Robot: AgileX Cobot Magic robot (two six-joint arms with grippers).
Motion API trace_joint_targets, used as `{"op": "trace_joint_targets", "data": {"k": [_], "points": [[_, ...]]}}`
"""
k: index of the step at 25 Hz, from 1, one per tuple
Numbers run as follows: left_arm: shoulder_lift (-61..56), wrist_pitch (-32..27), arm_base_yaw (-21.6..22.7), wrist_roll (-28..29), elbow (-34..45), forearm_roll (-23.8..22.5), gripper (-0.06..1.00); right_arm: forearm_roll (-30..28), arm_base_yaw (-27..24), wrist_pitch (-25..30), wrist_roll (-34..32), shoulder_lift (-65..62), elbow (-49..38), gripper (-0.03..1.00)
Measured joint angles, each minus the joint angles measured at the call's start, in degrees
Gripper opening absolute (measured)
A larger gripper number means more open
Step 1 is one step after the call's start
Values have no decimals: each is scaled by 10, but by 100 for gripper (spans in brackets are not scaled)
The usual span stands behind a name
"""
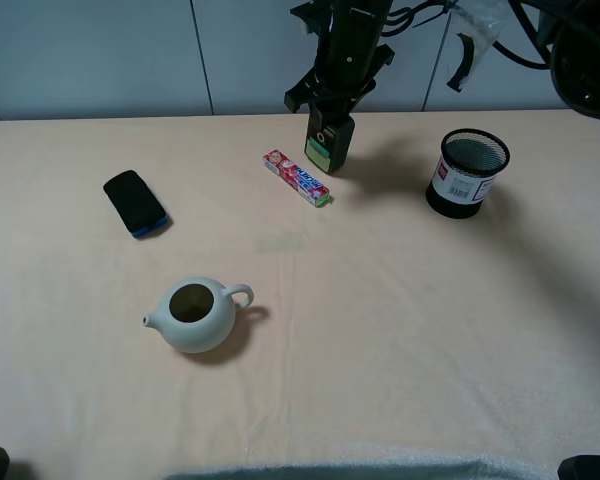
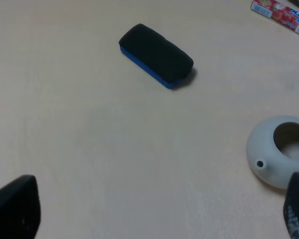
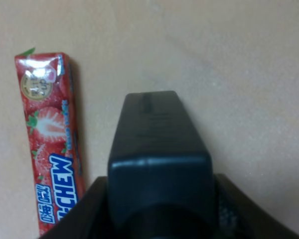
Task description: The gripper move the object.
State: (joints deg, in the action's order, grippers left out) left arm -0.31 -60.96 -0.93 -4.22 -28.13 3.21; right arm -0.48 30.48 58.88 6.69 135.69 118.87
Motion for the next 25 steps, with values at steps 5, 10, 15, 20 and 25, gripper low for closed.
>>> {"op": "trace_joint_targets", "data": {"k": [5, 10, 15, 20, 25], "points": [[0, 0, 0, 0, 0, 0, 99, -17, 0, -2, 1, 0, 2, 63], [0, 0, 0, 0, 0, 0, 99, -20, 0, -2, 1, 0, 2, 69], [0, 0, 0, 0, 0, 0, 99, -20, 0, -7, 1, 0, 2, 69], [0, 0, 0, 0, 0, 0, 99, -21, 0, -10, 1, 0, 2, 69], [0, 0, 0, 0, 0, 0, 99, -22, 0, -9, 1, -5, 2, 69]]}}
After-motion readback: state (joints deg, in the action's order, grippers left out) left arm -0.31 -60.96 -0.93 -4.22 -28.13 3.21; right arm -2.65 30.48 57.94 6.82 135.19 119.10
